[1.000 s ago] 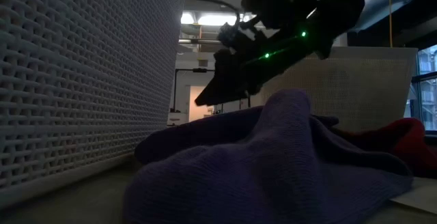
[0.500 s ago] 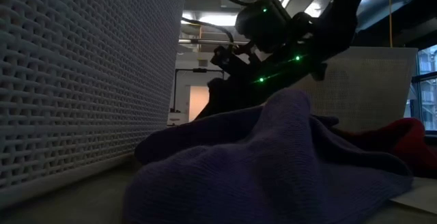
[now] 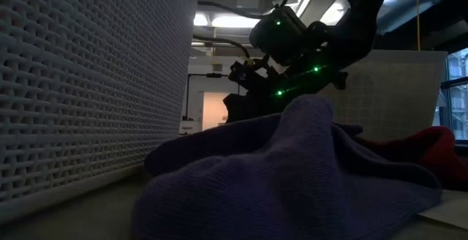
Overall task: Sort clothes
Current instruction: Put the red sock into the bottom white laundry bin
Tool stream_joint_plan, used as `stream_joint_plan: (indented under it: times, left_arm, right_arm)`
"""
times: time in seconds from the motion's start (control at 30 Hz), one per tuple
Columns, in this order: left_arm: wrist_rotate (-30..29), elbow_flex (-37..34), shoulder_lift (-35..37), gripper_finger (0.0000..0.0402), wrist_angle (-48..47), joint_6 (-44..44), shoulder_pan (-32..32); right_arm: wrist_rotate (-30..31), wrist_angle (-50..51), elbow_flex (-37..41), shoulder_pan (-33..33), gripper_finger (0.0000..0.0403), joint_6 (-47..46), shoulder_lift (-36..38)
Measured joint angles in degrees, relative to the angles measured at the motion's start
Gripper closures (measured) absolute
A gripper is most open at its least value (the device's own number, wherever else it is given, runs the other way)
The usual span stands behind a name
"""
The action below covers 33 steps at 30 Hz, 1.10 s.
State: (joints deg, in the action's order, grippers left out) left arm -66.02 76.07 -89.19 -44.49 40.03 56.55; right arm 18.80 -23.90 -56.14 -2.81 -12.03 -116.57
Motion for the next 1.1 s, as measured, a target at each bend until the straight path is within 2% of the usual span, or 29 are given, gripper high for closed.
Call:
stream_joint_plan:
  times: [0.13,0.27,0.43,0.5,0.67,1.1]
  left_arm:
    - [0.0,0.0,0.0,0.0233,0.0,0.0,0.0]
    - [0.0,0.0,0.0,0.0233,0.0,0.0,0.0]
    - [0.0,0.0,0.0,0.0233,0.0,0.0,0.0]
    - [0.0,0.0,0.0,0.0233,0.0,0.0,0.0]
    - [0.0,0.0,0.0,0.0233,0.0,0.0,0.0]
    - [0.0,0.0,0.0,0.0233,0.0,0.0,0.0]
  right_arm:
    - [0.1,-0.5,0.0,-0.1,0.0231,0.5,0.0]
    - [0.3,-0.4,0.0,-0.1,0.0302,1.7,0.0]
    - [4.2,-0.6,0.0,-0.2,0.0387,2.5,0.0]
    - [4.2,-1.4,0.0,-0.4,0.0392,3.6,0.0]
    - [7.7,-1.4,0.0,-2.1,0.0364,5.3,1.8]
    - [31.7,-1.6,0.0,-13.2,0.0359,18.6,10.4]
